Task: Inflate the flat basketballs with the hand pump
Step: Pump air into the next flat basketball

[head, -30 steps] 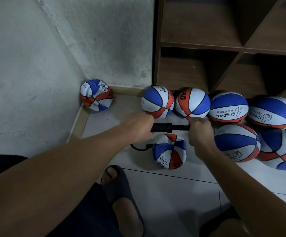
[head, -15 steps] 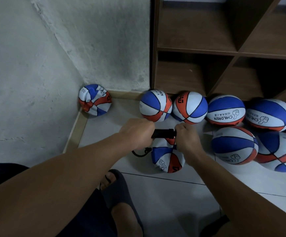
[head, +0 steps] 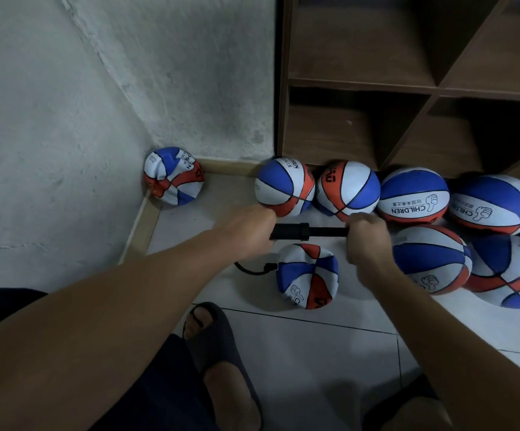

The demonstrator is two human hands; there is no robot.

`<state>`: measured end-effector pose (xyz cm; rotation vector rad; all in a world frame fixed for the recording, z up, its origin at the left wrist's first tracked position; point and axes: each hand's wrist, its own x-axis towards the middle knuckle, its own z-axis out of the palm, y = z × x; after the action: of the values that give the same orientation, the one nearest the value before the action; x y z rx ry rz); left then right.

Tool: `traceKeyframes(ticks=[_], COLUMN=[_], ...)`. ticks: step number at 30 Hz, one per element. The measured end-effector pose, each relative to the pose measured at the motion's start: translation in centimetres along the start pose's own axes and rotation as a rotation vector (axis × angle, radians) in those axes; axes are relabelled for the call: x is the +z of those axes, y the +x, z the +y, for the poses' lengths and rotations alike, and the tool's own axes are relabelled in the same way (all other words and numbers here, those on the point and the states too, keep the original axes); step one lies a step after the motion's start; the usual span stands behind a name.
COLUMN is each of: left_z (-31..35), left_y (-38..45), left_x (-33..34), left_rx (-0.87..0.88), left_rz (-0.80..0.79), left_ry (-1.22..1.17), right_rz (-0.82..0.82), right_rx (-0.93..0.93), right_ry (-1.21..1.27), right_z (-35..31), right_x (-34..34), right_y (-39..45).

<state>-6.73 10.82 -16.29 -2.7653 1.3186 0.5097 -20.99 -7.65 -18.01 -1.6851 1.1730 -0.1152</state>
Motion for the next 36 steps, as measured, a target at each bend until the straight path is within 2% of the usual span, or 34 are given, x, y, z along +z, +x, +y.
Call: traceKeyframes(ticks=[4, 13, 18, 21, 24, 27, 33, 36], left_z=[0.7, 1.2, 1.0, 0.7, -0.5, -1.1, 0.8, 0.8], left_y=[-0.2, -0.5, -0.2, -0.1, -0.2, -0.2, -0.4, -0.5], left_x=[0.3, 1.2, 0.7, -0.3, -0.9, -0.7, -0.4, -0.4], left_rx=[0.012, 0.047, 0.065, 0.047, -0.011, -0.022, -0.013, -0.015], left_rz=[0.004, -0.050, 0.014, 0.039, 0.015, 0.023, 0.002, 0.026], left_ry=[0.037, 0.059, 0.040, 0.003, -0.045, -0.059, -0.044, -0.028], right_rz=[-0.008, -0.110, -0.164, -0.112, -0.011, -0.007, 0.008, -0.041], right_rx=[-0.058, -0.069, -0.053, -0.022, 0.087, 0.123, -0.011, -0.074], right_ry=[0.158, 0.091, 0.100, 0.087, 0.136, 0.162, 0.142, 0.167], right_z=[-0.6, 0.1, -0.8, -1.5, -1.3, -0.7, -1.5, -2.0], right_x=[2.4, 3.7, 2.6, 0.5, -3.0, -4.8, -0.3, 1.3], right_y=[-2.3, -3.2, -2.7, -1.1, 0.9, 2.0, -1.3, -2.5])
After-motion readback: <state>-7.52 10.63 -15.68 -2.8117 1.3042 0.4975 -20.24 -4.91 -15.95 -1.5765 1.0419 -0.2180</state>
